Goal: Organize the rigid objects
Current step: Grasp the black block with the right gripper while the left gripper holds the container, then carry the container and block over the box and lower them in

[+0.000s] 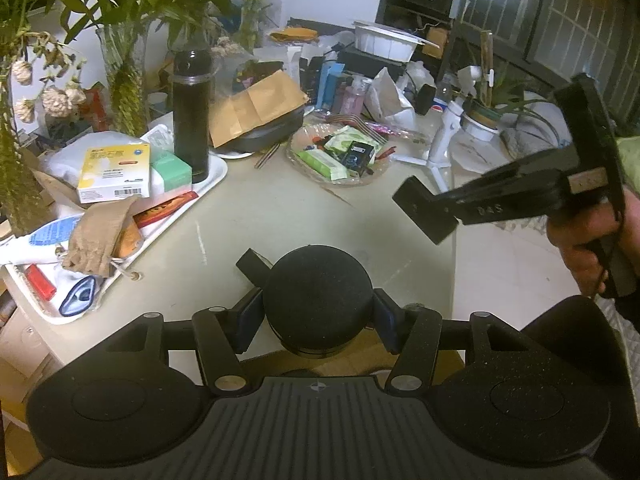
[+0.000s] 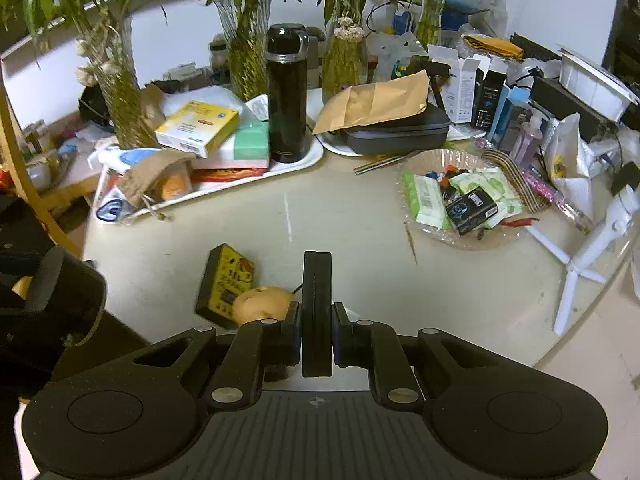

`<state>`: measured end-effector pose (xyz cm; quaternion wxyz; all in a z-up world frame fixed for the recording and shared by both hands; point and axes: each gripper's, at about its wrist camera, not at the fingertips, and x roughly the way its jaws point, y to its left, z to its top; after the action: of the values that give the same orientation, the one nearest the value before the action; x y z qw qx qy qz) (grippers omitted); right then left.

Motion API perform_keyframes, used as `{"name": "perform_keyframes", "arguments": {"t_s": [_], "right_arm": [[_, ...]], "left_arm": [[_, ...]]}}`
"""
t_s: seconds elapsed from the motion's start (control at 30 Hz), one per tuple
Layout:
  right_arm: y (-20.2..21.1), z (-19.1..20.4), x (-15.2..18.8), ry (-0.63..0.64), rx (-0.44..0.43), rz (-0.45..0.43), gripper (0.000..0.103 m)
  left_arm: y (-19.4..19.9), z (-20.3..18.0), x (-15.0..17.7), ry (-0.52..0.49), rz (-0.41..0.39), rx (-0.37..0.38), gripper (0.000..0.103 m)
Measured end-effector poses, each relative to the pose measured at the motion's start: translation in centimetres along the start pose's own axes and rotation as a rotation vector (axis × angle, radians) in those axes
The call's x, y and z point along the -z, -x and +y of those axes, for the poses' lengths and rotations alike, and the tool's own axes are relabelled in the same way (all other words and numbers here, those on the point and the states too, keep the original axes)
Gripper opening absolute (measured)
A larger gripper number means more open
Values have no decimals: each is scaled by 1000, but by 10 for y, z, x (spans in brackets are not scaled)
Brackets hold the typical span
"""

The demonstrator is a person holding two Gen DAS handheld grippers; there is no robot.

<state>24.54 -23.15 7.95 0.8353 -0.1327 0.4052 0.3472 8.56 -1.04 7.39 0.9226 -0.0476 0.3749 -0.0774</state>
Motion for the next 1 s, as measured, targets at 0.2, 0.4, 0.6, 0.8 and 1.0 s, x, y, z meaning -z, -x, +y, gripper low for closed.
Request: {"name": "perform_keyframes", "arguments": {"t_s": [0.2,0.4,0.6,0.8,1.0], "right_arm": [[15,6,19,-41,-43,-25,17],[29,15,37,-54,-82,-39,17],[33,18,57,-96,-127,-27,17],[32,29,76,-106,-162,2,17],[23,36,92,-111,-191,43,17]], "left_arm": [[9,-1,5,-12,-8,-11,57],[14,-4,11,-27,-9,-19,57],[12,-5,22,-36,18,-19,57],[7,-6,37,-41,50,-24,57],[1,-8,54,-54,95,-28,57]]}}
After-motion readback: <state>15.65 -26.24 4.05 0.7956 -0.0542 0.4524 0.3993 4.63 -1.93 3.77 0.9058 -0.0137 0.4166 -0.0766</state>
